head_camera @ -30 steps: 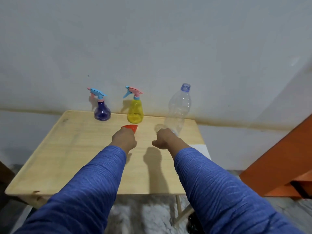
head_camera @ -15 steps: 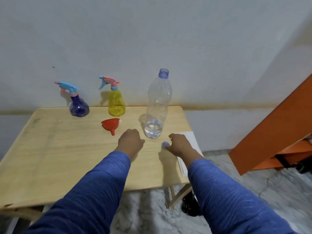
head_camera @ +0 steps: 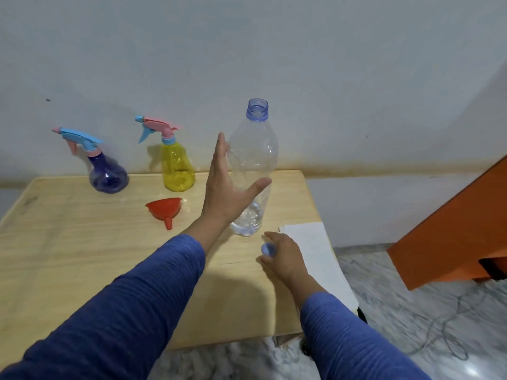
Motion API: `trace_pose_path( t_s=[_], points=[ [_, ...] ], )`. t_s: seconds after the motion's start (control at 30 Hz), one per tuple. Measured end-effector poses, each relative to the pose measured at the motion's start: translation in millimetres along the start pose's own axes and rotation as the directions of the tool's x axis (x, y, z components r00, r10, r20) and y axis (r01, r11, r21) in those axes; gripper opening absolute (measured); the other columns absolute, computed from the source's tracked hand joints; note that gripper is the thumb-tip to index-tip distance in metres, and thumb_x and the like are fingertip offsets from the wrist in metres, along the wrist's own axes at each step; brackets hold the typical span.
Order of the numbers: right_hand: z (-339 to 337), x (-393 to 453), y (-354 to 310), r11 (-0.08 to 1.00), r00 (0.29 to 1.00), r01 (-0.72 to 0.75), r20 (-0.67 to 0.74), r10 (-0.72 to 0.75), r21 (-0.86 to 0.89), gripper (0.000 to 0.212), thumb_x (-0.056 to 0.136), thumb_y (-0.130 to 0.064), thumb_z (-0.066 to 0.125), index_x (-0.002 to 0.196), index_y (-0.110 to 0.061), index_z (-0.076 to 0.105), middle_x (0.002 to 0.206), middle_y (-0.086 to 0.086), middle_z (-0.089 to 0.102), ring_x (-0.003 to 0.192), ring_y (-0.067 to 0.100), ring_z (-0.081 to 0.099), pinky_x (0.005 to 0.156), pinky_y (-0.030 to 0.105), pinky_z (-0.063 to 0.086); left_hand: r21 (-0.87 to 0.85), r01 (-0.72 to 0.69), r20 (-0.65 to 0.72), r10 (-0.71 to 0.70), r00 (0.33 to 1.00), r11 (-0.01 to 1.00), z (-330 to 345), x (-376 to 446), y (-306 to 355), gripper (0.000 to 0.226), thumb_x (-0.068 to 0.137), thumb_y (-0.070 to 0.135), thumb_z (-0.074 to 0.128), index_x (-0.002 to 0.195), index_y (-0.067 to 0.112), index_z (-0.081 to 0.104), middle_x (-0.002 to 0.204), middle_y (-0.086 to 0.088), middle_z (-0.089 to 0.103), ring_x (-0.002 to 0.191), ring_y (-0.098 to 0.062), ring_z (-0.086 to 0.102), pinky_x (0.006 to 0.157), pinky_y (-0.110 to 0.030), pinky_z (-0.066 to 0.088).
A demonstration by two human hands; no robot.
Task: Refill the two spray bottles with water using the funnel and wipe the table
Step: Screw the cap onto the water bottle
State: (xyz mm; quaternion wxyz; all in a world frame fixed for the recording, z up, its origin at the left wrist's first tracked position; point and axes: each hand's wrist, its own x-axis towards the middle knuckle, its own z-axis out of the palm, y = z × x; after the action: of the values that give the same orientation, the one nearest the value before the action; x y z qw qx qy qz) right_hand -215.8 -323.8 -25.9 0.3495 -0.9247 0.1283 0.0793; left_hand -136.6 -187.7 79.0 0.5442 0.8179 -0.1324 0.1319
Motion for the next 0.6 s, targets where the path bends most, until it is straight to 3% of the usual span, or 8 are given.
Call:
trace_pose_path(
  t_s=[0.17, 0.3, 0.4, 0.5, 0.6],
  points=[
    [8.4, 9.7, 14.0, 0.997, 0.999, 0.052, 0.01, -0.051, -0.054, 0.051, 0.083, -0.018, 0.064, 0.132, -0.017, 0.05, 0.126, 0.005, 0.055, 0.119, 0.02, 0.046, 0.096, 0.021, 0.032, -0.062, -0.054, -0.061, 0.05, 0.997, 0.997, 7.8, 15.8, 6.7, 0.12, 0.06, 0.062, 0.072, 0.148, 0.024, 0.0, 0.15, -0.007, 0.031, 0.138, -0.005, 0.029, 0.104, -0.02, 0.027],
    [3.1, 17.5, 9.3, 0.997, 0.997, 0.062, -0.055, -0.061, 0.034, 0.048, 0.085, -0.017, 0.06, 0.132, -0.016, 0.05, 0.121, 0.008, 0.057, 0.113, 0.021, 0.052, 0.092, 0.021, 0.035, -0.059, -0.07, -0.047, 0.067, 0.997, 0.996, 8.9, 18.2, 6.0, 0.112, 0.059, 0.066, 0.069, 0.147, 0.026, 0.011, 0.143, -0.005, 0.042, 0.13, -0.004, 0.039, 0.102, -0.021, 0.034],
    [-15.5, 24.1, -8.8, 0.978, 0.972, 0.119, -0.222, -0.079, 0.173, 0.045, 0.089, -0.016, 0.059, 0.133, -0.015, 0.05, 0.116, 0.011, 0.053, 0.103, 0.016, 0.053, 0.09, 0.018, 0.035, -0.122, -0.055, -0.033, 0.052, 0.998, 0.991, 9.7, 18.5, 5.3, 0.108, 0.056, 0.068, 0.07, 0.143, 0.023, 0.022, 0.136, -0.005, 0.047, 0.121, -0.004, 0.047, 0.101, -0.021, 0.039],
    [-47.9, 34.3, -42.2, 0.929, 0.888, 0.204, -0.457, -0.044, 0.308, 0.038, 0.093, -0.016, 0.053, 0.13, -0.015, 0.053, 0.113, 0.011, 0.05, 0.092, 0.009, 0.047, 0.088, 0.015, 0.037, -0.143, -0.044, -0.028, 0.041, 0.999, 0.989, 10.5, 18.7, 4.2, 0.105, 0.058, 0.058, 0.074, 0.142, 0.022, 0.024, 0.135, -0.005, 0.047, 0.12, -0.007, 0.05, 0.1, -0.018, 0.04],
    [-86.2, 42.6, -86.3, 0.812, 0.819, 0.32, -0.574, 0.022, 0.488, 0.029, 0.091, -0.015, 0.055, 0.12, -0.016, 0.059, 0.112, 0.006, 0.053, 0.095, 0.01, 0.052, 0.078, 0.004, 0.042, -0.161, -0.022, -0.014, 0.02, 1.0, 0.987, 10.4, 18.2, 5.3, 0.103, 0.058, 0.055, 0.074, 0.142, 0.024, 0.023, 0.136, -0.003, 0.045, 0.121, -0.008, 0.049, 0.098, -0.017, 0.039]
  ],
)
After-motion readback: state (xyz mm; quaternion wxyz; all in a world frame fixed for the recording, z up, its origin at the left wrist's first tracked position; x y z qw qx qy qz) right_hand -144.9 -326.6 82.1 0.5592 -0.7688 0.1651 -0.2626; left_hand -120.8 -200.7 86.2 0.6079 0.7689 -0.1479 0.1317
